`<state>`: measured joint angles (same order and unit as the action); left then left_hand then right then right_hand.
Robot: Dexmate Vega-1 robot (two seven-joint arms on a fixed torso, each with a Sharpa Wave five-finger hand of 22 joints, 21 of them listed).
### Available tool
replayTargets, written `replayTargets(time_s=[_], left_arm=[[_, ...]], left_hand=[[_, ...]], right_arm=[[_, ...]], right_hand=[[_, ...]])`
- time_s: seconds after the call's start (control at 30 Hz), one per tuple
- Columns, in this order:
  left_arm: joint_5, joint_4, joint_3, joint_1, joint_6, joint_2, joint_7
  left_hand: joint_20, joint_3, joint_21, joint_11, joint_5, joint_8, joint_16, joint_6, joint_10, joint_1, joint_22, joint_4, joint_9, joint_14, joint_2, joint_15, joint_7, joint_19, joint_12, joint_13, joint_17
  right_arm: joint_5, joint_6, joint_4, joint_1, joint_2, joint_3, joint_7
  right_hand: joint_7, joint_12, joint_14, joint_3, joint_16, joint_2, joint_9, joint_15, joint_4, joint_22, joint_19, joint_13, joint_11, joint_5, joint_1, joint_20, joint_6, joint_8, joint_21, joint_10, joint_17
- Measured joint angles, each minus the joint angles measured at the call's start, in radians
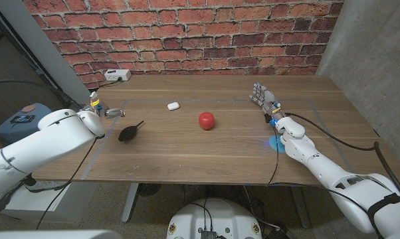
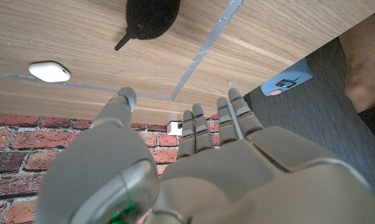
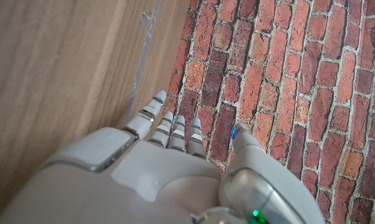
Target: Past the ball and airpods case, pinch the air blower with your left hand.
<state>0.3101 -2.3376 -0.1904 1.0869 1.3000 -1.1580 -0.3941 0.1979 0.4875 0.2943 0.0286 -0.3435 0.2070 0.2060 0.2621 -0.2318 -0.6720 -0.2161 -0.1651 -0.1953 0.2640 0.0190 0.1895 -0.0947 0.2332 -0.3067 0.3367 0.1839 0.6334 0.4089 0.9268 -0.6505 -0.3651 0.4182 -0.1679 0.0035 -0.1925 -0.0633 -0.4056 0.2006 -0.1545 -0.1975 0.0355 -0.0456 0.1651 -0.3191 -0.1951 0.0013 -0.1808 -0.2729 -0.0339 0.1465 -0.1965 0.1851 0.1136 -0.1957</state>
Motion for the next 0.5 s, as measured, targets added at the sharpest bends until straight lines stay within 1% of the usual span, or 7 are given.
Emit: replayTargets(time_s=[0.1,0.2,0.27,0.33,0.4,0.5], left_arm=[[0.000,0.009,-0.022,-0.022,0.000,-0.005,0.000],[0.025,0.015,-0.044,-0.043,0.000,-0.008,0.018],[0.029,0.018,-0.058,-0.057,0.000,-0.011,0.021],[0.029,0.023,-0.077,-0.075,0.000,-0.014,0.021],[0.038,0.026,-0.091,-0.089,0.001,-0.018,0.030],[0.053,0.030,-0.117,-0.117,0.005,-0.025,0.053]], left_hand=[[-0.001,-0.003,0.000,0.000,0.004,-0.004,0.000,-0.006,0.000,0.005,0.000,0.003,0.000,-0.002,-0.005,-0.002,-0.005,-0.001,0.000,0.000,0.000],[-0.001,-0.009,0.000,0.007,0.009,-0.004,0.000,-0.007,0.007,0.010,0.000,0.004,0.000,-0.006,-0.010,-0.006,-0.007,-0.001,0.004,0.000,0.000],[0.004,-0.009,0.000,0.010,0.014,-0.008,0.000,-0.013,0.010,0.010,0.000,0.004,0.000,-0.006,-0.010,-0.006,-0.013,-0.006,0.004,0.004,0.000],[0.004,-0.017,0.000,0.013,0.019,-0.008,0.000,-0.027,0.021,0.007,0.000,0.006,0.000,-0.005,-0.013,-0.006,-0.016,-0.007,0.007,0.005,0.002],[0.004,-0.018,-0.001,0.021,0.027,-0.011,-0.006,-0.038,0.032,0.006,0.000,0.007,0.000,-0.014,-0.014,-0.001,-0.023,-0.021,0.014,0.005,0.005],[0.004,-0.024,-0.006,0.029,0.033,-0.015,-0.009,-0.054,0.040,0.006,0.000,0.009,0.000,-0.022,-0.014,0.003,-0.028,-0.021,0.018,0.009,0.005]], right_arm=[[0.000,0.001,0.000,0.000,0.000,0.000,0.000],[0.000,0.003,-0.003,0.001,0.002,-0.002,0.000],[0.001,0.004,-0.003,0.000,0.002,-0.002,0.000],[0.001,0.005,-0.003,0.000,0.002,-0.002,0.000],[0.002,0.006,-0.003,-0.002,0.002,-0.004,0.001],[0.004,0.008,-0.002,-0.006,0.002,-0.006,0.001]], right_hand=[[0.000,0.000,0.000,0.000,0.000,0.000,0.000,0.000,0.000,0.000,0.000,0.000,0.000,0.000,0.000,0.000,0.000,0.000,0.000,0.000,0.000],[0.000,0.000,0.000,0.000,0.000,0.000,0.000,0.000,0.000,0.000,0.000,0.000,0.000,0.000,0.000,0.000,0.000,0.000,0.000,0.000,0.000],[0.000,0.000,0.000,0.000,0.000,0.000,0.000,0.000,0.000,0.000,0.000,0.000,0.000,0.000,0.000,0.000,0.000,0.000,0.000,0.000,0.000],[0.000,0.000,0.000,0.000,0.000,0.000,0.000,0.000,0.000,0.000,0.000,0.000,0.000,0.000,0.000,0.000,0.000,0.000,0.000,0.000,0.000],[0.000,0.000,0.000,0.000,0.000,0.000,0.000,0.000,0.000,0.000,0.000,0.000,0.000,0.000,0.000,0.000,0.000,0.000,0.000,0.000,0.000],[0.000,0.000,0.000,0.000,0.000,0.000,0.000,0.000,0.000,0.000,0.000,0.000,0.000,0.000,0.000,0.000,0.000,0.000,0.000,0.000,0.000]])
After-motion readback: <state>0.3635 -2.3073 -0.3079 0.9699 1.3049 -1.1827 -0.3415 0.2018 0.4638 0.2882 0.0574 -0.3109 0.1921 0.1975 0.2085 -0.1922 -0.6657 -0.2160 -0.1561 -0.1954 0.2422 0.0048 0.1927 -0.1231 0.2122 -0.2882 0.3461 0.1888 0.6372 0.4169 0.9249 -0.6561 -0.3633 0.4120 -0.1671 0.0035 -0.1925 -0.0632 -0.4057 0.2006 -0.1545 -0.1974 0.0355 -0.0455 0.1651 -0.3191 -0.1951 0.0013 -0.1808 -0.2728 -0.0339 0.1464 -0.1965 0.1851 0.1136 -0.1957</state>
